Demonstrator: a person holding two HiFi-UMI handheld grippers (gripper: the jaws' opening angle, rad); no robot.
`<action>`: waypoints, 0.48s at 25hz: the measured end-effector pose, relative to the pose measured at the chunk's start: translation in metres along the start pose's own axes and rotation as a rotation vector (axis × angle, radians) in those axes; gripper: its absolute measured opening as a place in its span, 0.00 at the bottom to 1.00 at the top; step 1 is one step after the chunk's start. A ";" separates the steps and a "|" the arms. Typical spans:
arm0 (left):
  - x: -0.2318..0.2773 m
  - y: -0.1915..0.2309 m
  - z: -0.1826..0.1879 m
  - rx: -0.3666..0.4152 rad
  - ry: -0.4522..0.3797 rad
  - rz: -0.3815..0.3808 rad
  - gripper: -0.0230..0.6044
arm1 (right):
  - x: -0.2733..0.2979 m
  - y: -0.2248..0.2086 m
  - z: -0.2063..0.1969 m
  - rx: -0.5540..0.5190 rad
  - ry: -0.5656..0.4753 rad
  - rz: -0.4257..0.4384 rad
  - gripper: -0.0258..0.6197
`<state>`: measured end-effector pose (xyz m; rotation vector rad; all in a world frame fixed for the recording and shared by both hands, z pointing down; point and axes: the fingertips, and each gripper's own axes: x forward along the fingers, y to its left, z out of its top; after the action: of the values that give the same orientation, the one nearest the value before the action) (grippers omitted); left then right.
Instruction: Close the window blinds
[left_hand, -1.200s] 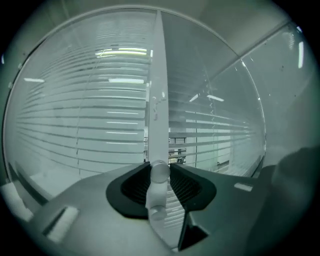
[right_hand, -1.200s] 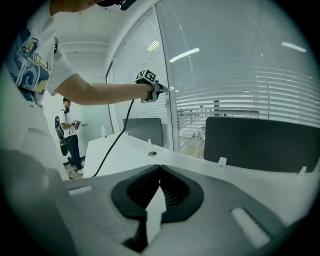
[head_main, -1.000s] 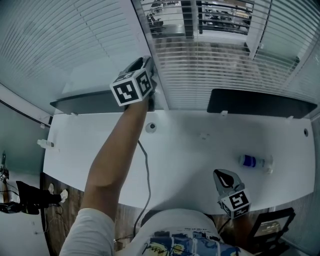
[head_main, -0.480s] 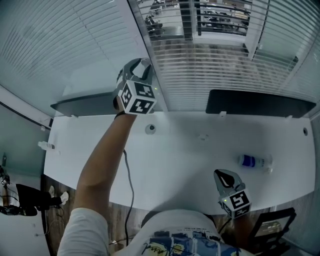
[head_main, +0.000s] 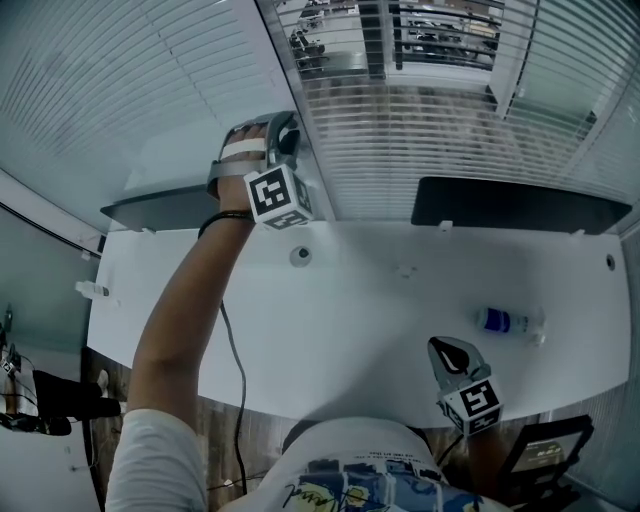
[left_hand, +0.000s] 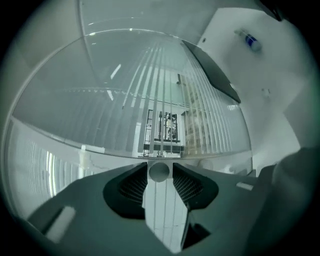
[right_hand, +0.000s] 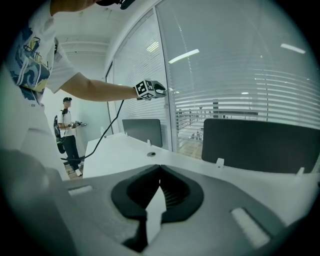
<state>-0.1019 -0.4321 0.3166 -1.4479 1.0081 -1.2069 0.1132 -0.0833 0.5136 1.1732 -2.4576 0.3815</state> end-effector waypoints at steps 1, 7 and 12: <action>0.000 -0.003 0.001 0.057 0.001 0.006 0.30 | 0.000 0.000 0.000 -0.001 0.000 0.001 0.04; 0.002 -0.004 -0.002 0.195 0.013 0.029 0.23 | 0.001 0.000 0.001 -0.009 -0.008 0.002 0.04; 0.001 -0.002 0.002 0.061 -0.009 0.014 0.23 | 0.001 0.001 -0.001 0.002 0.008 0.004 0.04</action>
<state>-0.0994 -0.4326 0.3191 -1.3954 0.9657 -1.2095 0.1119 -0.0834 0.5148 1.1658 -2.4535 0.3888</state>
